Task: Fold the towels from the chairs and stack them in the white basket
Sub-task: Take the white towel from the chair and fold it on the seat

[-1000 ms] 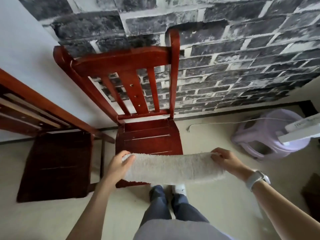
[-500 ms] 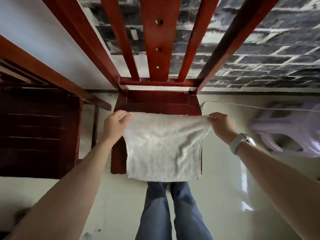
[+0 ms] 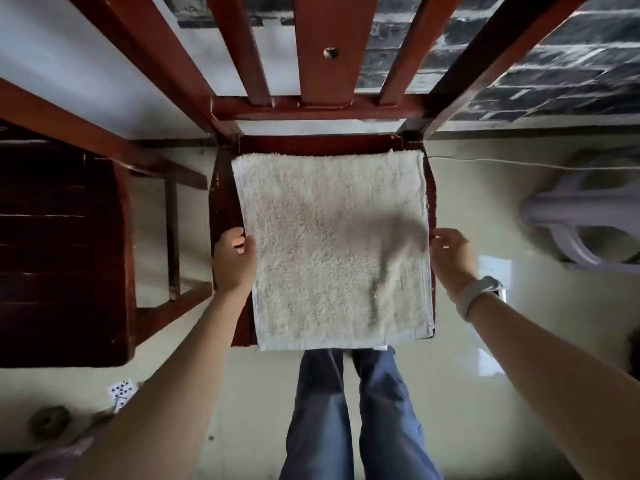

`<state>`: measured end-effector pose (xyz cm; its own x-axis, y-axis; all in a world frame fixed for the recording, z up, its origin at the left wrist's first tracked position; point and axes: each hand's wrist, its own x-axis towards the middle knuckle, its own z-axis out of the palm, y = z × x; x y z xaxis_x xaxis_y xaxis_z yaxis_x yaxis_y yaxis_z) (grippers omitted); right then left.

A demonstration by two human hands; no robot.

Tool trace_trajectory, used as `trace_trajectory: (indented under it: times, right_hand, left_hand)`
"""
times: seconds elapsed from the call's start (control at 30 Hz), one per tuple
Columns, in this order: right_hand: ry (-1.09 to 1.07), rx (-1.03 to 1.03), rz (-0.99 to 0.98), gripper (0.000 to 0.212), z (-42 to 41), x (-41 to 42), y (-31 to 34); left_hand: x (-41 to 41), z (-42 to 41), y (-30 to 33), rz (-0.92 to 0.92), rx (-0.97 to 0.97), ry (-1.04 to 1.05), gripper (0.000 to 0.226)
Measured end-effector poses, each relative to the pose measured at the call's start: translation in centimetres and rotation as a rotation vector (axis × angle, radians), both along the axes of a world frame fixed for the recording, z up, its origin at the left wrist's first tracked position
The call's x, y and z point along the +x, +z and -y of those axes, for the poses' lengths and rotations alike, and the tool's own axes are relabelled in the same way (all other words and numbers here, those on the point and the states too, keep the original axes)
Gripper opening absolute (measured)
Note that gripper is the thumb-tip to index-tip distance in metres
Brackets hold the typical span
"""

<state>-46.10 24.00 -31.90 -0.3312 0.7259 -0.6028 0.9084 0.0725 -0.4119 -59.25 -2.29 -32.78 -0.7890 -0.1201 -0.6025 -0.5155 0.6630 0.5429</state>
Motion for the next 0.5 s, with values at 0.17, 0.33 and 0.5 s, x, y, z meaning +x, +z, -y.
trace_trajectory:
  times: [0.17,0.33,0.5]
  right_hand:
    - [-0.076,-0.107,0.142,0.028,3.6,7.6,-0.6]
    - [-0.080,-0.111,0.162,0.026,5.2,11.7,-1.2]
    - [0.068,-0.007,0.146,0.010,6.2,13.3,-1.8]
  left_hand:
    - [8.0,3.5,-0.5,0.128,-0.127,-0.011,0.035]
    - [12.4,5.2,-0.5,0.181,-0.176,0.059,0.028]
    - [14.1,5.5,-0.9,0.124,-0.195,0.102,0.028]
